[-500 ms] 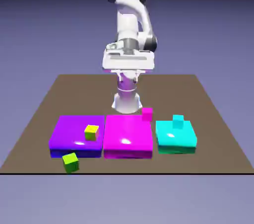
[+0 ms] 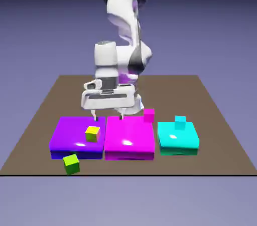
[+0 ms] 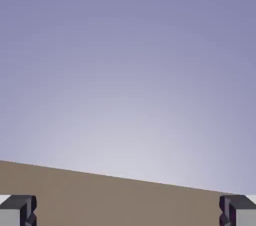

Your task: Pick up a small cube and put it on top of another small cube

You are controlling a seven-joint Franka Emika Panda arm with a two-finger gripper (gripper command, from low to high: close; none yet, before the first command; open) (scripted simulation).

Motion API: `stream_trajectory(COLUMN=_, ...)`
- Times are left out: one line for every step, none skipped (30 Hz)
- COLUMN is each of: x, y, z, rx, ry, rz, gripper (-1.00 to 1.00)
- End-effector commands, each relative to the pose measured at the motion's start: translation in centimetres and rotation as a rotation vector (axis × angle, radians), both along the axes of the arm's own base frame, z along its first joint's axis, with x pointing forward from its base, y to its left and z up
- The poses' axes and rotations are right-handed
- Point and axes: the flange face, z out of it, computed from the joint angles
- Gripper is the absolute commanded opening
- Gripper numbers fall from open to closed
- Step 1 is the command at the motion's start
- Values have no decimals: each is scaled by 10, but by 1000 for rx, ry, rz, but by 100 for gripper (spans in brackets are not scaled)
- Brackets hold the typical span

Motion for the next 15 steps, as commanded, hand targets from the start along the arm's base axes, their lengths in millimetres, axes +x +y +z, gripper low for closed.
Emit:
stream_trajectory(x=4, y=-6, z=-9, rx=-4, ry=30, rz=12, gripper=0)
stream_trajectory(x=8, y=-13, z=-19, rx=-9, ry=60, rz=22, gripper=0)
stream_trajectory(x=12, y=-20, z=-28, rx=-14, ry=89, rz=32, gripper=0)
stream_trajectory(x=15, y=-26, z=-36, rx=-19, ry=117, rz=43, gripper=0)
stream_trajectory(x=19, y=-33, z=-45, rx=-24, ry=145, rz=54, gripper=0)
stream_trajectory(x=22, y=-40, z=-53, rx=-30, ry=173, rz=66, gripper=0)
stream_trajectory(x=24, y=-47, z=-61, rx=-37, ry=200, rz=78, gripper=0)
stream_trajectory(x=27, y=-54, z=-69, rx=-43, ry=226, rz=90, gripper=0)
stream_trajectory(x=29, y=-61, z=-77, rx=-50, ry=252, rz=103, gripper=0)
stream_trajectory(x=32, y=-67, z=-84, rx=-58, ry=277, rz=116, gripper=0)
stream_trajectory(x=34, y=-74, z=-90, rx=-65, ry=302, rz=129, gripper=0)
stream_trajectory(x=36, y=-80, z=-97, rx=-74, ry=326, rz=144, gripper=0)
stream_trajectory(x=38, y=-86, z=-102, rx=-82, ry=350, rz=158, gripper=0)
stream_trajectory(x=40, y=-92, z=-108, rx=-91, ry=373, rz=174, gripper=0)
stream_trajectory(x=42, y=-98, z=-113, rx=-100, ry=396, rz=190, gripper=0)
